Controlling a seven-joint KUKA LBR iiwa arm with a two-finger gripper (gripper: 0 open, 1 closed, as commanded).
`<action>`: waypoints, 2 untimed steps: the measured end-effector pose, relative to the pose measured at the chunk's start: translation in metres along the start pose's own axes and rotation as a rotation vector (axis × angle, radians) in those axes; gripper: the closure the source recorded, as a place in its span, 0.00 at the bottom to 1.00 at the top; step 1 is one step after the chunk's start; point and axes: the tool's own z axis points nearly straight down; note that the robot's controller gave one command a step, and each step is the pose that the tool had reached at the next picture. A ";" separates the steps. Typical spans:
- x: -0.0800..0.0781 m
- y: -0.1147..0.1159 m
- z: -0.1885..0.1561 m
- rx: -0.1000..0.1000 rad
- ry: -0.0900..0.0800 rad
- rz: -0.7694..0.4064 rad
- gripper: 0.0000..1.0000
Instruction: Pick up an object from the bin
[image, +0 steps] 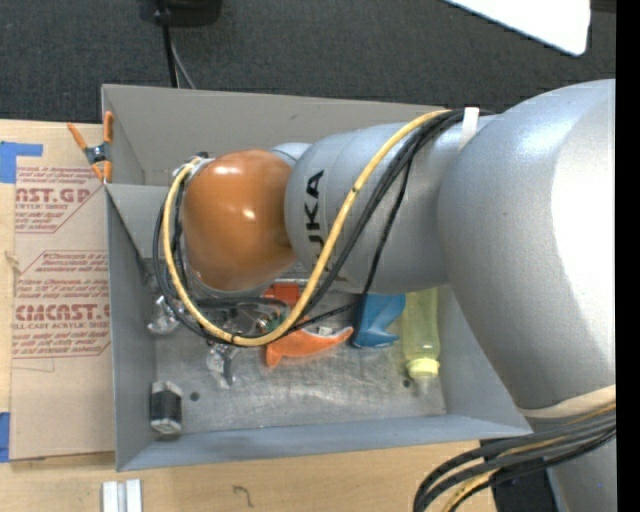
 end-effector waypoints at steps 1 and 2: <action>0.018 0.017 0.028 0.002 -0.002 -0.081 0.00; 0.026 0.025 0.051 0.016 -0.012 -0.264 0.00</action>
Offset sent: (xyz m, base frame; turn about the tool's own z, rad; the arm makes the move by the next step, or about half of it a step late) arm -0.0455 -0.0012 -0.0628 -0.2702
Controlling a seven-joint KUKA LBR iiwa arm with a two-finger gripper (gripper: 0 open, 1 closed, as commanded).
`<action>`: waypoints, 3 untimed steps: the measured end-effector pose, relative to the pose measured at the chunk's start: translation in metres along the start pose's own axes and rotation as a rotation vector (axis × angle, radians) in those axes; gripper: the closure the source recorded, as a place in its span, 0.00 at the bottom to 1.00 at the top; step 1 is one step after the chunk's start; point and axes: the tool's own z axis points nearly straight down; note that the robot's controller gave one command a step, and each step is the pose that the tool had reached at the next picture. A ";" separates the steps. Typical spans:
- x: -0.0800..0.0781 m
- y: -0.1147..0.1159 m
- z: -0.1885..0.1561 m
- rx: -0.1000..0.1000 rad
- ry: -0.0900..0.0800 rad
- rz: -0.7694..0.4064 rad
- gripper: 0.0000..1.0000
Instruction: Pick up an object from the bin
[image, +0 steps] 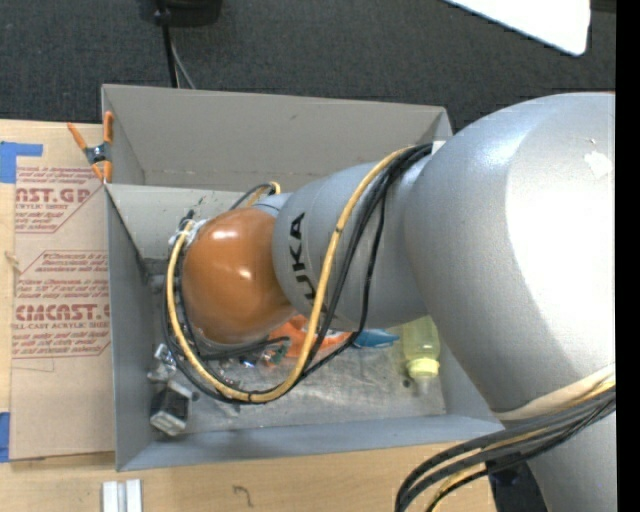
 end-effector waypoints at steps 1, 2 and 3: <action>0.005 0.003 0.009 -0.009 0.013 0.002 0.00; -0.002 0.005 0.010 -0.015 0.007 0.013 1.00; 0.005 0.003 0.011 -0.018 0.033 0.012 0.00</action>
Offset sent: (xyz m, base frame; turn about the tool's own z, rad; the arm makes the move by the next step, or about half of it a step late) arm -0.0040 0.0028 -0.0119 0.0111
